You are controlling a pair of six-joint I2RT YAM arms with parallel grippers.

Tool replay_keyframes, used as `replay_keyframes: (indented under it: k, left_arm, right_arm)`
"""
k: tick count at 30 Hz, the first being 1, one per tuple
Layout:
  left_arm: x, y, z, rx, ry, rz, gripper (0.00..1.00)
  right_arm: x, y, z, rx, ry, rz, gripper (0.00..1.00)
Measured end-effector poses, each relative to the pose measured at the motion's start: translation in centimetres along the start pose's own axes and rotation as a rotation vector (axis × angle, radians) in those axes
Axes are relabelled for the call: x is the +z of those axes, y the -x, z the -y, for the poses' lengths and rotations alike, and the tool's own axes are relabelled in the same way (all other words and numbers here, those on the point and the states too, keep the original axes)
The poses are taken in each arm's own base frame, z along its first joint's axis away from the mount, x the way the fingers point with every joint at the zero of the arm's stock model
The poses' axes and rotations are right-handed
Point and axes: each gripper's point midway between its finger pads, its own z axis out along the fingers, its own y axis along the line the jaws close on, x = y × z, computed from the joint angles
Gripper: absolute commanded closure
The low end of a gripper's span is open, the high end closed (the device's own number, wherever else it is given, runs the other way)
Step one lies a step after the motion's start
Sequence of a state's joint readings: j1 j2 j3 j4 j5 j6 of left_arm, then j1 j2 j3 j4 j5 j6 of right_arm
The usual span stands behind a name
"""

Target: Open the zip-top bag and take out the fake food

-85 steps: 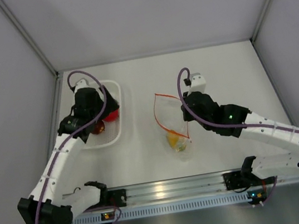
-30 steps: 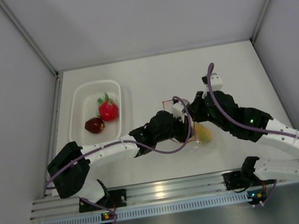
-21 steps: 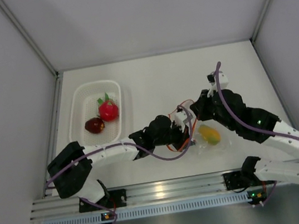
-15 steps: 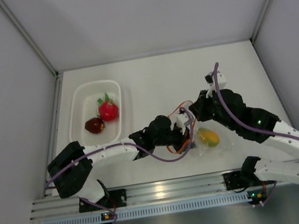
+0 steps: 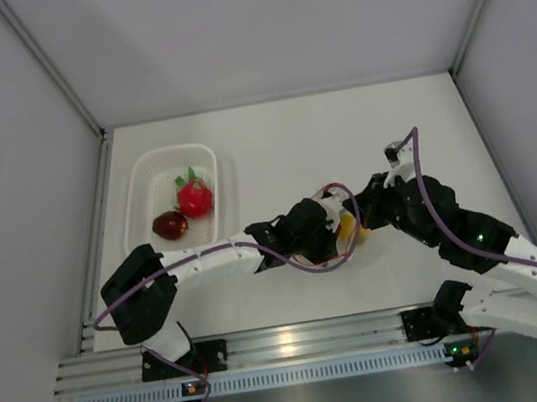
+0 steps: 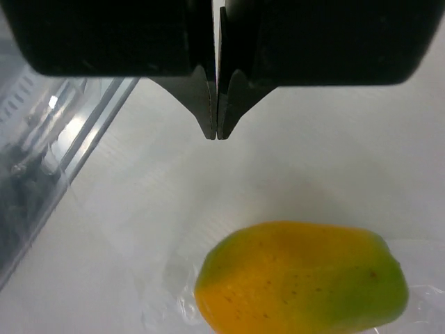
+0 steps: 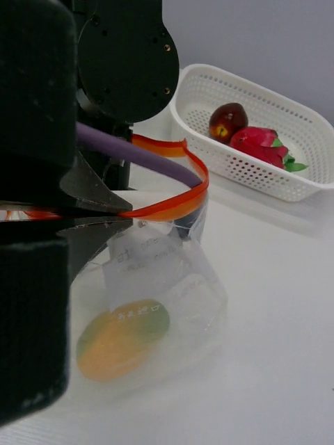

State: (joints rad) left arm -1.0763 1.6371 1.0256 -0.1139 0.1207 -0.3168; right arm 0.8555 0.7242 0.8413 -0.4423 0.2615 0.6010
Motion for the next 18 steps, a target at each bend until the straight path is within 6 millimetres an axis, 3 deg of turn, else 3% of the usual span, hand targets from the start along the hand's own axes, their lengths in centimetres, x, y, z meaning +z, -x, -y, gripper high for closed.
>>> replay_keyframes:
  k: [4, 11, 13, 18]
  left_arm:
    - [-1.2, -0.9, -0.9, -0.044, 0.070, -0.049, 1.00]
    - [-4.3, 1.0, -2.2, -0.144, 0.200, -0.030, 0.98]
    - [-5.2, 1.2, -2.8, -0.171, 0.234, -0.025, 0.87]
    - [-6.4, 1.4, -4.1, -0.237, 0.297, -0.027, 0.86]
  right_arm:
    - [-0.3, -1.3, 1.0, 0.074, -0.016, 0.004, 1.00]
    - [0.1, -3.8, 1.7, 0.166, -0.044, -0.037, 1.00]
    - [0.4, -4.7, 1.3, 0.178, -0.050, -0.059, 1.00]
    - [0.6, -7.8, -1.3, 0.149, -0.025, -0.124, 1.00]
